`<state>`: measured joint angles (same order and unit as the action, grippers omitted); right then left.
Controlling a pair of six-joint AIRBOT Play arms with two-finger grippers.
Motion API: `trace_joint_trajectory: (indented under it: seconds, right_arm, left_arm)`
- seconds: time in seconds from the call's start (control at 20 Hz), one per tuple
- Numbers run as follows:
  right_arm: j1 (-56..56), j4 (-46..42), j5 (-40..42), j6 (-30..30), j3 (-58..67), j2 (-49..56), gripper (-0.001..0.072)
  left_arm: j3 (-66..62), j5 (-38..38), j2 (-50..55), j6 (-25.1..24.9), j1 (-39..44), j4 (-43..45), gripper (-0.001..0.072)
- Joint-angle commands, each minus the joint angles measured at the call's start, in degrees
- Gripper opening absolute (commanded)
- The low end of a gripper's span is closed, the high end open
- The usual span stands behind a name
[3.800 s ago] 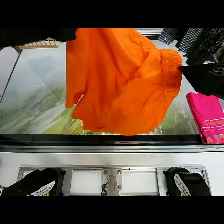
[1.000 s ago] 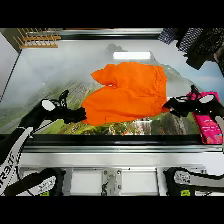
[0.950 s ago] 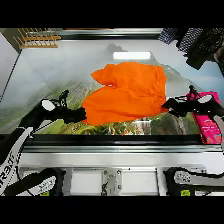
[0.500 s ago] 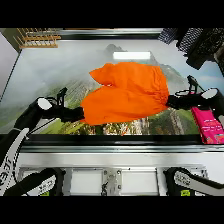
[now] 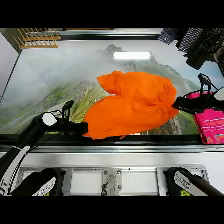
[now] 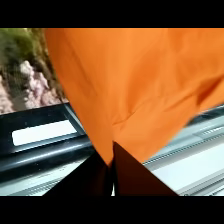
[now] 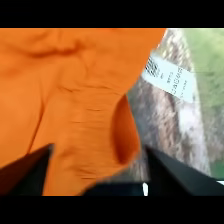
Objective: Fold the clothes and pants, and hang the long-sleeved shirts on hangers.
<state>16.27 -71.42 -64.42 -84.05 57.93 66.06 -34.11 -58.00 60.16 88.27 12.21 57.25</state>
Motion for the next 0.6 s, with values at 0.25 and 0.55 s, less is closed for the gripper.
trace_joint_trajectory:
  seconds: [0.25, 0.55]
  right_arm:
    - [11.6, -5.4, -1.9, -1.3, -6.8, 0.5, 0.0677]
    - [20.6, 15.0, 5.6, 5.1, -25.1, -0.4, 0.0677]
  left_arm:
    - [-4.5, 0.7, 6.5, 0.0, 0.4, 0.2, 0.0007]
    - [-4.5, 1.3, 6.5, 0.0, 0.4, 0.2, 0.0007]
